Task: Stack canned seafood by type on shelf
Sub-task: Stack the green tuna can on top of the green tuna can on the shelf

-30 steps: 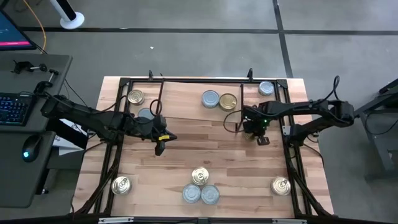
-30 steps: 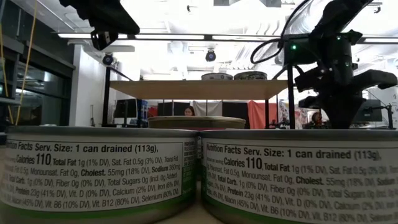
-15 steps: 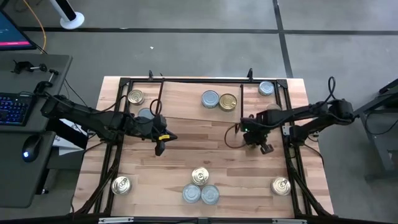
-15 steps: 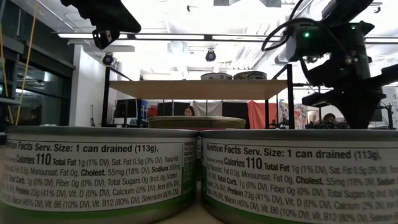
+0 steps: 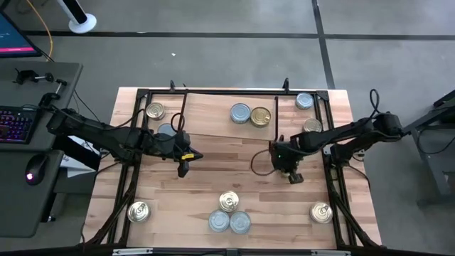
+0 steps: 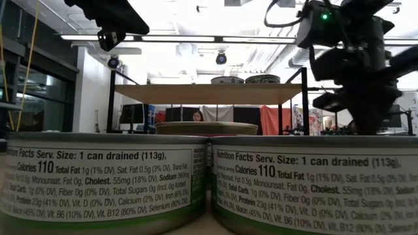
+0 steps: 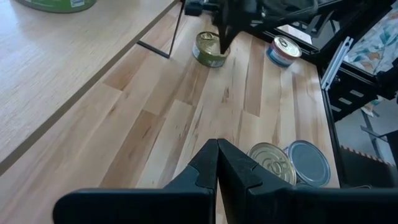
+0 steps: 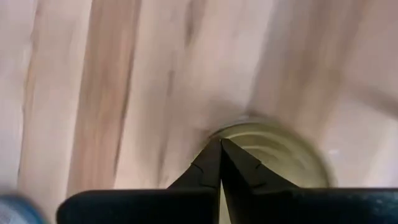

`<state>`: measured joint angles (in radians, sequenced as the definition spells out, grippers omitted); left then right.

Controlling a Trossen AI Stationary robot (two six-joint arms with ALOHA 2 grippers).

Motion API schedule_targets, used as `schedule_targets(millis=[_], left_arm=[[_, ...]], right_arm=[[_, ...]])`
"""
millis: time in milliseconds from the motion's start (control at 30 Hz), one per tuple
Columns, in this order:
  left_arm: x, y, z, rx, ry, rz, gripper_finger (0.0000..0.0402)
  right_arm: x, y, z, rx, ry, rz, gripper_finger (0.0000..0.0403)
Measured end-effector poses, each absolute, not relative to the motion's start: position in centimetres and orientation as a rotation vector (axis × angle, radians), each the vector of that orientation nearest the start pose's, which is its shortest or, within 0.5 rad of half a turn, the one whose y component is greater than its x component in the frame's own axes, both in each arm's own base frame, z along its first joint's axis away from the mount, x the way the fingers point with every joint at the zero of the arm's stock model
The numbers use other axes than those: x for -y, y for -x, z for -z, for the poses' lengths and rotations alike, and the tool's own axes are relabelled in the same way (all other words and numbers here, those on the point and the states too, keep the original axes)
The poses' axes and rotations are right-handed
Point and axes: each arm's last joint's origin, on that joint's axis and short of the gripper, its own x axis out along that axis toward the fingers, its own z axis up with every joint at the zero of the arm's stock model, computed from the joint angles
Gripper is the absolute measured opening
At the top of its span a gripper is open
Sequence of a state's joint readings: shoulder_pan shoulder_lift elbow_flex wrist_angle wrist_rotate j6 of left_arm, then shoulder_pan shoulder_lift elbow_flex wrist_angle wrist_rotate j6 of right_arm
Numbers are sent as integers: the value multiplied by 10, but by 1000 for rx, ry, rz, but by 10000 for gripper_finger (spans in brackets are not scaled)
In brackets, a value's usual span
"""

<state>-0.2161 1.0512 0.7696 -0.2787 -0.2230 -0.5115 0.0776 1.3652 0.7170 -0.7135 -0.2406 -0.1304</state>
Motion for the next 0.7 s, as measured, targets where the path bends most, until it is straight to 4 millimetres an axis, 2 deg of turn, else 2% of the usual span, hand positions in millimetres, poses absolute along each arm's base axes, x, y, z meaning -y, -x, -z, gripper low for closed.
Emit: schedule_targets(millis=[300,533,700], left_arm=[[41,-218,-271,-530,377,-146,0],[41,-218,-271,-530,377,-146,0],[41,-220,-273,-500,378,-160,0]], right_arm=[[-62,-217,-154,-1418,8,-438,0],[-89,-224,-156,-1294,-35,-462,0],[-98,-236,-151,-1211,-94,-409,0]])
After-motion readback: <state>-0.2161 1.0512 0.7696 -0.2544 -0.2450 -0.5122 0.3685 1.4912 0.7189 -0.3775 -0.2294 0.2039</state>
